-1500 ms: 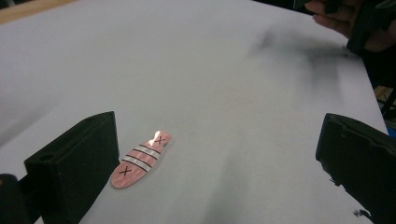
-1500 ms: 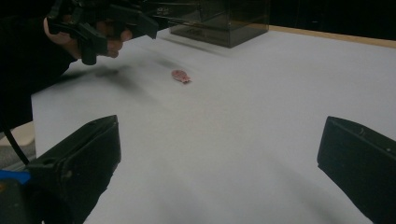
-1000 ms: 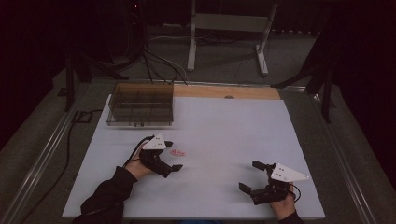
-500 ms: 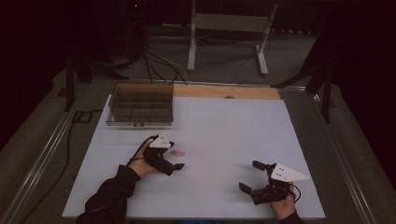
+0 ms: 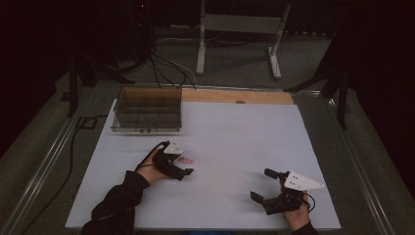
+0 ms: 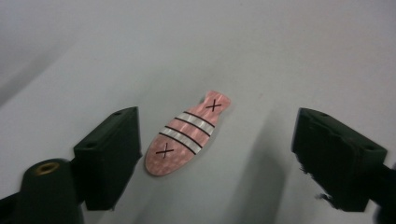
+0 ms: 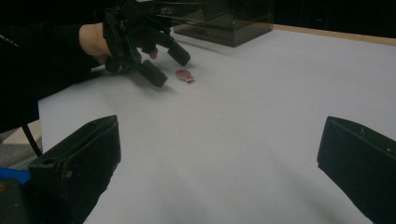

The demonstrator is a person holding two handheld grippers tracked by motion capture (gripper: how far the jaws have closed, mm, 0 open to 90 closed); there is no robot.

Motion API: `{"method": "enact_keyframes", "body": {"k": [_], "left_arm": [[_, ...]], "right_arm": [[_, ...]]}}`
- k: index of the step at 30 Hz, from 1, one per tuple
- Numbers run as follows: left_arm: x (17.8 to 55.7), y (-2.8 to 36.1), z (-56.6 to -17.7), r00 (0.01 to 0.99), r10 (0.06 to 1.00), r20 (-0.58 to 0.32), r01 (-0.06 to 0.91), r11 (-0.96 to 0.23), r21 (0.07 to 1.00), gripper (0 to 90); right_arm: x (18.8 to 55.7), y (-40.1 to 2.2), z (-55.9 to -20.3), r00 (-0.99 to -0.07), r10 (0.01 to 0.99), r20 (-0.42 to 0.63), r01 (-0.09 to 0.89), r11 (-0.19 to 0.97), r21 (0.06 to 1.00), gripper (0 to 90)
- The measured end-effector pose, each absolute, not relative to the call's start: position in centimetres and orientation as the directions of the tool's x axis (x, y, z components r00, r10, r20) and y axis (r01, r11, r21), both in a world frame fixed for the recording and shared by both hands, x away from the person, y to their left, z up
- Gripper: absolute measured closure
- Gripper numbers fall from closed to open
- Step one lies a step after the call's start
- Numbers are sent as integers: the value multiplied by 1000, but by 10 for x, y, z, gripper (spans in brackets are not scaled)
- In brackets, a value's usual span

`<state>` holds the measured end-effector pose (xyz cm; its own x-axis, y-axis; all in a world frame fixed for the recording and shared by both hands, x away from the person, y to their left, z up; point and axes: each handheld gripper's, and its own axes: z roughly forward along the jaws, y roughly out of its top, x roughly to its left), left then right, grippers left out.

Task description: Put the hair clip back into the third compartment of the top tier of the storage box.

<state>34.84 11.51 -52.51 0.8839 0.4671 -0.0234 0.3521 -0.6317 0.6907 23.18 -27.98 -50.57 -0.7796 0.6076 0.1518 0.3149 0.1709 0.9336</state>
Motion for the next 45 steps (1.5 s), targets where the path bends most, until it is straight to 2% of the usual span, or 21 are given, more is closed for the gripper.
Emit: {"method": "enact_keyframes", "body": {"k": [5,6,7,11,16,23,26,45], "left_arm": [[348,115,-524,882,471,10,331,-633,699,411],[349,114,-523,879,475,35,319,-642,697,411],[349,114,-523,876,480,55,312,-649,694,517],[351,113,-523,873,479,89,295,-665,686,653],[358,111,-520,867,488,95,302,-668,680,742],[367,107,-519,858,506,87,332,-677,657,827],[372,108,-520,853,519,58,360,-664,656,864],[364,112,-518,852,521,55,350,-644,680,877]], "right_arm": [[232,-280,-506,-778,608,156,319,168,933,0],[232,-280,-506,-779,608,157,319,169,933,0],[232,-280,-506,-780,606,159,320,168,932,0],[233,-280,-506,-780,605,161,322,168,932,0],[233,-280,-506,-782,602,165,325,168,931,0],[233,-280,-507,-783,599,169,330,169,929,0],[233,-280,-507,-783,597,174,334,168,928,0],[234,-280,-507,-784,596,176,336,169,927,0]]}}
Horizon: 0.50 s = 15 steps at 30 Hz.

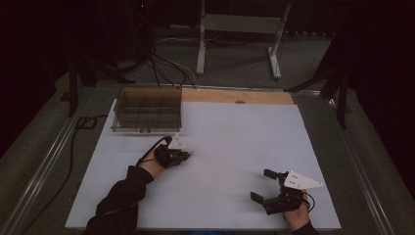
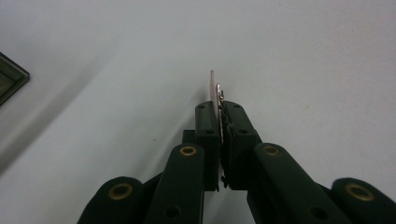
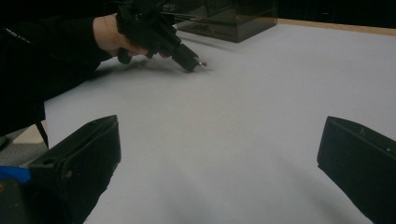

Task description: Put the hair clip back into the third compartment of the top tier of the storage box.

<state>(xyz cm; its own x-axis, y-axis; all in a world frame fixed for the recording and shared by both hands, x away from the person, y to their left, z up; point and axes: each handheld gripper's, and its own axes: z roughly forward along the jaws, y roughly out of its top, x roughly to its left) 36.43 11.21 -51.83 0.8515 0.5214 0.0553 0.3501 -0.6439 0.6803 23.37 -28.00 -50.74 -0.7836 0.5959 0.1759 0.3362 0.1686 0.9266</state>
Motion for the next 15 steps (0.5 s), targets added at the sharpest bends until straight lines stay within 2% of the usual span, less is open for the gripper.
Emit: {"method": "enact_keyframes", "body": {"k": [4,15], "left_arm": [[362,116,-516,854,519,21,366,-629,686,876],[354,121,-508,856,518,13,364,-619,696,876]], "right_arm": [[234,-280,-507,-784,596,174,335,169,927,0],[232,-281,-506,-784,597,172,331,168,928,0]]}}
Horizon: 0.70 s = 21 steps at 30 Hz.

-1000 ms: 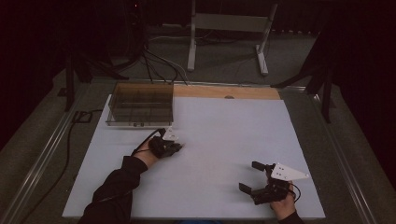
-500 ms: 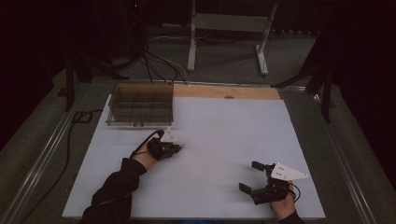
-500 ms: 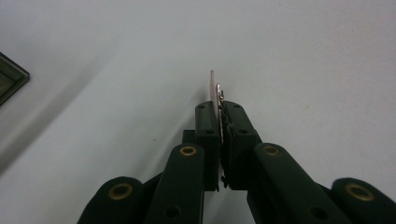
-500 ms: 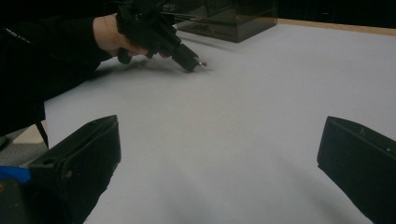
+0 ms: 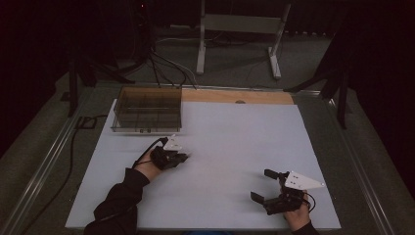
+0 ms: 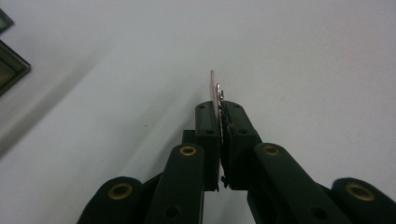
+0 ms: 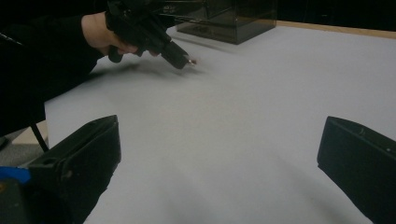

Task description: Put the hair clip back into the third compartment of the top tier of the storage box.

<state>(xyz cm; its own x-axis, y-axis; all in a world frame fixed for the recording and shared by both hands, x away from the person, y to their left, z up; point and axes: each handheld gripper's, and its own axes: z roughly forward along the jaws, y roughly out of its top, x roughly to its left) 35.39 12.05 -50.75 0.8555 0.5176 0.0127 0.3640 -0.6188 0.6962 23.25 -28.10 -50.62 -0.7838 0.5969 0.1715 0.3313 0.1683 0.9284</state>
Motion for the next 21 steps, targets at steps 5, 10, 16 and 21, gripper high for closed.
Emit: {"method": "enact_keyframes", "body": {"k": [5,10,16,21], "left_arm": [[352,118,-503,861,509,15,352,-617,704,876],[350,119,-497,860,510,12,349,-605,716,875],[350,122,-493,859,511,-3,353,-589,727,875],[351,123,-492,859,512,-8,354,-583,731,875]], "right_arm": [[233,-280,-506,-786,595,168,328,172,929,0],[233,-281,-507,-785,596,173,332,169,928,0],[234,-281,-507,-784,596,173,333,169,928,0],[234,-281,-507,-784,597,171,332,170,928,0]]}}
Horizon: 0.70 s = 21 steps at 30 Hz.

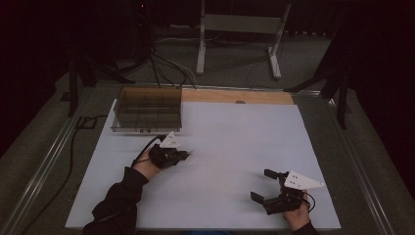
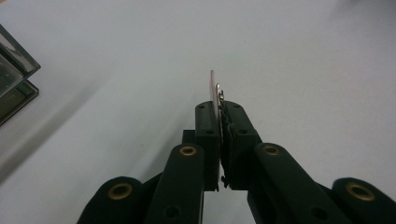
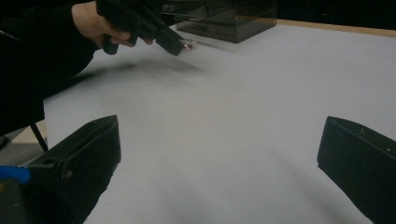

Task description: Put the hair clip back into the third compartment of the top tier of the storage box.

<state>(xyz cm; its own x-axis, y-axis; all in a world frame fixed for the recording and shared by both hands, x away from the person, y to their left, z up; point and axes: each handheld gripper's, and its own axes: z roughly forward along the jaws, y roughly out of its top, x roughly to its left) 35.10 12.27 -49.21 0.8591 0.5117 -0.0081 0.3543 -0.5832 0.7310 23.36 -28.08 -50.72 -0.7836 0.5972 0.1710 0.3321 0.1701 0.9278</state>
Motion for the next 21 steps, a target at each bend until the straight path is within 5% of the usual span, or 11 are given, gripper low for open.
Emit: {"method": "enact_keyframes", "body": {"k": [21], "left_arm": [[349,126,-473,855,518,-15,333,-527,782,874]], "right_arm": [[234,-280,-508,-784,598,167,332,177,926,0]]}}
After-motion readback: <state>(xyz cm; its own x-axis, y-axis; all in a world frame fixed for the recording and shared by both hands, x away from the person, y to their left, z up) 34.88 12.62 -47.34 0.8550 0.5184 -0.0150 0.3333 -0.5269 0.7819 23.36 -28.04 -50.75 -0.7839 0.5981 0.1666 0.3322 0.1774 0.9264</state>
